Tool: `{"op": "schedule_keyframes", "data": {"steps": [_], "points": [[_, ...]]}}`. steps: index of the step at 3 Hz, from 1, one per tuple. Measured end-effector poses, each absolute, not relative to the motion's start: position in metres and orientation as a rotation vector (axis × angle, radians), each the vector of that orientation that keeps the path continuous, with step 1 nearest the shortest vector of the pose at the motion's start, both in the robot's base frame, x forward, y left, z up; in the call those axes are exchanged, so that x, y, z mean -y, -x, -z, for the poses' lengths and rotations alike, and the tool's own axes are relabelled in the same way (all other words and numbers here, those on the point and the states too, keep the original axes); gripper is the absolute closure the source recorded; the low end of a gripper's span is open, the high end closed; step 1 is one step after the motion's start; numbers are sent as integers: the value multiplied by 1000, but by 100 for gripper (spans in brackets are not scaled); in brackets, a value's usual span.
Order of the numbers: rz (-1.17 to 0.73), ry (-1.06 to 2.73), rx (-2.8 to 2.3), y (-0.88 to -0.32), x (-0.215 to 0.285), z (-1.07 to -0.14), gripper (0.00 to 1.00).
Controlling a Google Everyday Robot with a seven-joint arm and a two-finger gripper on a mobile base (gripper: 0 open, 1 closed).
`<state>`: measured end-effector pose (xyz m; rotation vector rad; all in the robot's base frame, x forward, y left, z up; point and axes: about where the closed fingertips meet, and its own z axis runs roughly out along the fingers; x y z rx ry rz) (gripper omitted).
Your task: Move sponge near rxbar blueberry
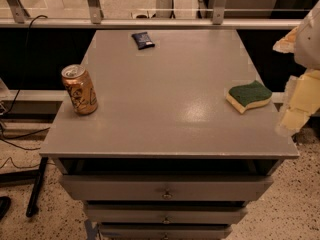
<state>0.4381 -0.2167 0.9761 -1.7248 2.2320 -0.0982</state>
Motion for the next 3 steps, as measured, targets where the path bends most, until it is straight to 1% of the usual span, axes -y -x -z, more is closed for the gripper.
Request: {"op": "schedule_keyframes", "data": {"steps": [1, 2, 3], "points": [[98, 1725, -2232, -438, 217, -976, 0], [78, 1709, -2203, -460, 224, -956, 0], [3, 1686, -2178, -497, 238, -908, 0]]}}
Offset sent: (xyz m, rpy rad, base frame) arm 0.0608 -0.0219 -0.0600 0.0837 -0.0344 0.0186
